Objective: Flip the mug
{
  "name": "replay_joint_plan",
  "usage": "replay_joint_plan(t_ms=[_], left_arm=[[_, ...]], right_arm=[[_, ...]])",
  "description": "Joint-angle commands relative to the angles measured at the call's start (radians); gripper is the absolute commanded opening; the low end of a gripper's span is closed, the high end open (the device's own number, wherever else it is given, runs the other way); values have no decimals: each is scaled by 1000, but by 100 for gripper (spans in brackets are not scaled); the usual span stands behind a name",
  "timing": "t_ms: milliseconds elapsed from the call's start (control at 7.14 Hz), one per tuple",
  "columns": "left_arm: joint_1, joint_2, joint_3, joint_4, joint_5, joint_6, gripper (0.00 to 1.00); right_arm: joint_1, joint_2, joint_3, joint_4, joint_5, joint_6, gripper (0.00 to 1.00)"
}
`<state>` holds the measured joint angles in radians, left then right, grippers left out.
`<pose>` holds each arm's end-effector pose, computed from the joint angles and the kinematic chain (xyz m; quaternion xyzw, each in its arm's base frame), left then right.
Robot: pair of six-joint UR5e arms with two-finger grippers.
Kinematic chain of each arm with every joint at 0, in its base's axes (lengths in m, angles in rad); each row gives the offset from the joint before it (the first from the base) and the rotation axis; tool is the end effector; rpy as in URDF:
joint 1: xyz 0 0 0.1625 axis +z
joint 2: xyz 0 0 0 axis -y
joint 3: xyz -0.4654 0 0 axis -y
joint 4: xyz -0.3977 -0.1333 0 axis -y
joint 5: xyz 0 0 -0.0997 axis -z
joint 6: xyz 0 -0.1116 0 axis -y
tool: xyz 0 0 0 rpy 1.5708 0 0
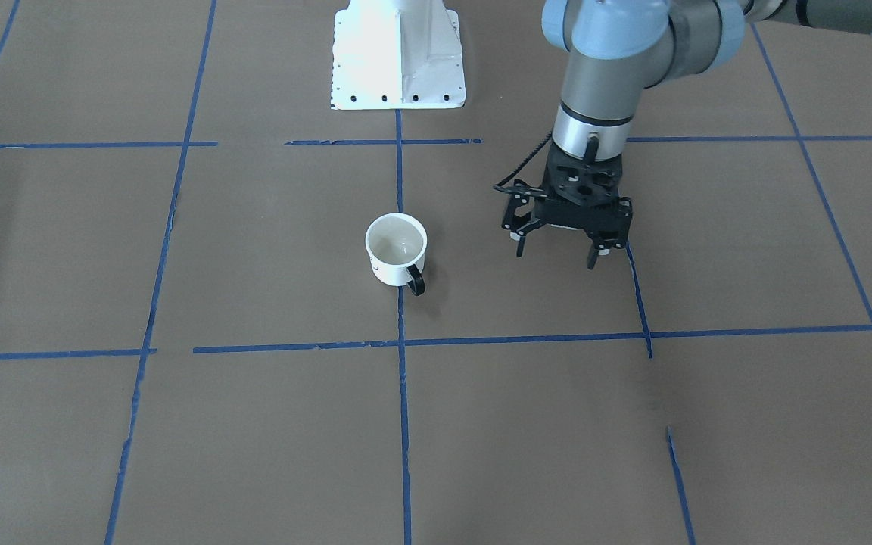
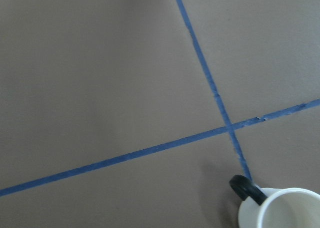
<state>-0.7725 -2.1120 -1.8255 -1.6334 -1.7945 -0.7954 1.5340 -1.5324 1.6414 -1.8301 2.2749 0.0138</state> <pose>0.4009 -0.5422 0.2729 0.2165 0.3667 0.0478 0.9035 0.0427 -0.5010 0.6833 -0.0791 -0.3420 0.0151 0.9363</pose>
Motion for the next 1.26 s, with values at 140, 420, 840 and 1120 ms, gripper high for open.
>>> replay_joint_plan(t_ms=[140,420,840,1120], left_arm=[[-178,193,23,-100,-158,89,100],[-336,292,63,-98,-323,325,100],[-612,386,204,-73,-440,705,100],[-682,437,270,-66,-503,729,100]], right_arm=[[0,-2,0,0,0,0,100],[0,0,0,0,0,0,100],[0,0,0,0,0,0,100],[0,0,0,0,0,0,100]])
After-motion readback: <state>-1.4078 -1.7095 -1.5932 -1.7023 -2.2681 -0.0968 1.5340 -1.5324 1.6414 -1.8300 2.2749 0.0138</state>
